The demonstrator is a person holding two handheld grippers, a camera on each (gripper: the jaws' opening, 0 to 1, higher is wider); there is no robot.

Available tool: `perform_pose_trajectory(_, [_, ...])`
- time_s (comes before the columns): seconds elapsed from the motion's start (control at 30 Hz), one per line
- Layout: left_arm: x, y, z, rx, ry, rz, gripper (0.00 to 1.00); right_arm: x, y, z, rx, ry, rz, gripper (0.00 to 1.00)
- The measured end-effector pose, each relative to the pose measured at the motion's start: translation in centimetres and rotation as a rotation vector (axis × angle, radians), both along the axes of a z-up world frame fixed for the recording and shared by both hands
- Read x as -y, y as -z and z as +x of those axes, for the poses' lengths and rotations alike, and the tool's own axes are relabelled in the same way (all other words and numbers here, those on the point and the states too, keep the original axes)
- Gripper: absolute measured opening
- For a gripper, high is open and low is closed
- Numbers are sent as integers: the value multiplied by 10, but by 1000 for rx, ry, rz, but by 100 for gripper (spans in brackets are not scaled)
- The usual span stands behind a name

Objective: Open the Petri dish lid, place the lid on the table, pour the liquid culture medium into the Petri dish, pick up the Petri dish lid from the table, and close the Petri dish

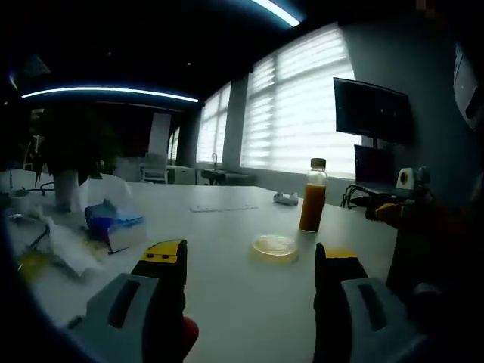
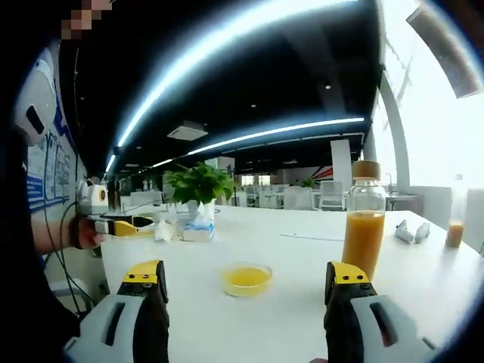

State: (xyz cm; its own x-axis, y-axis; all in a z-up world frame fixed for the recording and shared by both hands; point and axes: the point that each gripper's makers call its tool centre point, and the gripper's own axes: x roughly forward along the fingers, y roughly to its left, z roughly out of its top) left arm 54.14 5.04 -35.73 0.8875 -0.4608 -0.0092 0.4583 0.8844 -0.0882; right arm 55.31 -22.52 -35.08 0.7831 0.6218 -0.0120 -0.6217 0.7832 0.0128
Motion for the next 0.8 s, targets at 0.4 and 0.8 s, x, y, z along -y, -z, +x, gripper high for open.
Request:
perform_pose_trajectory(0.4, [-14,6,0,-12,-25,-25,60,6,5,0,-3,38,-14,80])
perform_pose_trajectory(0.8, [-8,0,-3,4,-17,8,59,14,1,-3,3,54,-5,79])
